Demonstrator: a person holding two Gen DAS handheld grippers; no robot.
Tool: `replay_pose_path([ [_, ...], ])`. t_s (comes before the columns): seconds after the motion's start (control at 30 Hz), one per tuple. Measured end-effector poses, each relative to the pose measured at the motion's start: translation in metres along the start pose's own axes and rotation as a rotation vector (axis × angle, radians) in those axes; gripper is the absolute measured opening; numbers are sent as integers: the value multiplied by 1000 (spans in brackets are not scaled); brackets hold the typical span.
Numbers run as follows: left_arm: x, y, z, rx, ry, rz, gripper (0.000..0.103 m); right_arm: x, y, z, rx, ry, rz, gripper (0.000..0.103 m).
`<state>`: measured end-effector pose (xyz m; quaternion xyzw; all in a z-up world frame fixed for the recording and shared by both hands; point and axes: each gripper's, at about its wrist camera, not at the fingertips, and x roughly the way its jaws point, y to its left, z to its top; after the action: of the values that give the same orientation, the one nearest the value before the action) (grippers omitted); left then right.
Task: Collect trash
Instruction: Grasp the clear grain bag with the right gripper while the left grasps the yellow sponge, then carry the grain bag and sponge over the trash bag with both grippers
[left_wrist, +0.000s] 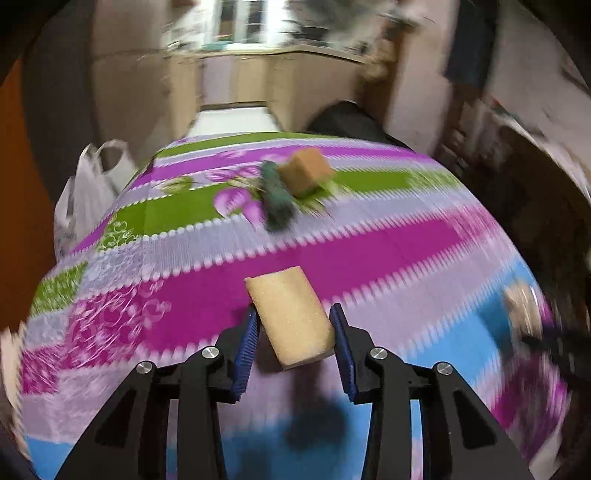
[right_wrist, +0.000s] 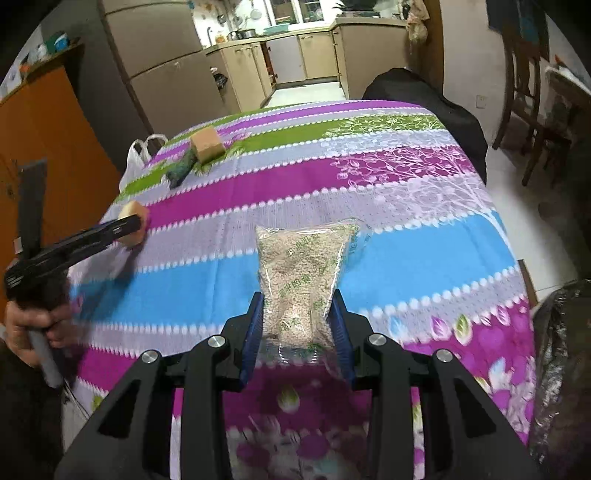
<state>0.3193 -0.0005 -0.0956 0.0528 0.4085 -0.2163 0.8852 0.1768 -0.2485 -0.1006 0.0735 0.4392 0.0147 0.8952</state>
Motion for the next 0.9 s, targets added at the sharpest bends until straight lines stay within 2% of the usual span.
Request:
replay_pose_path([
  [0.07, -16, -5, -16, 80, 2, -25, 40, 1, -2, -9, -15, 13, -9, 37],
  [0.13, -23, -11, -31, 141, 17, -49, 41, 1, -2, -12, -30, -11, -16, 40],
  [0.17, -23, -12, -37, 156, 21, -43, 41, 2, -1, -12, -31, -21, -20, 41],
  [0.2, -18, -14, -43, 166, 15, 1, 41, 2, -1, -13, -32, -28, -22, 43],
  [0.27, -16, -12, -48, 149, -4, 21, 45, 4, -1, -12, -30, -40, -35, 57],
  [0.33, -16, -9, -49, 116, -16, 34, 54, 1, -5, -14, -9, -52, -47, 69],
  [0.37, -16, -8, -50, 107, -24, 45, 57, -1, -6, -15, -4, -62, -39, 73],
  [0.5, -16, -6, -53, 79, -25, 41, 59, -2, -3, -18, -42, -64, -53, 75],
  [0.57, -13, -4, -53, 40, -14, 32, 58, 4, 1, -19, -67, -45, -62, 74],
  [0.63, -12, -3, -52, 26, -17, 39, 58, 9, 4, -22, -76, -41, -73, 66],
  [0.7, -13, -6, -53, 34, -19, 49, 52, 9, 7, -22, -87, -45, -80, 61],
  [0.73, -14, -8, -54, 36, -20, 48, 45, 9, 8, -23, -88, -48, -80, 59],
  [0.77, -14, -10, -54, 35, -20, 48, 39, 8, 8, -24, -86, -57, -80, 55],
  [0.8, -14, -14, -54, 32, -16, 62, 38, 5, 7, -24, -79, -70, -73, 52],
  [0.87, -12, -17, -52, 25, -8, 83, 36, 1, 6, -22, -63, -73, -61, 37],
  [0.9, -12, -17, -51, 17, 2, 90, 36, -1, 5, -21, -57, -71, -57, 33],
])
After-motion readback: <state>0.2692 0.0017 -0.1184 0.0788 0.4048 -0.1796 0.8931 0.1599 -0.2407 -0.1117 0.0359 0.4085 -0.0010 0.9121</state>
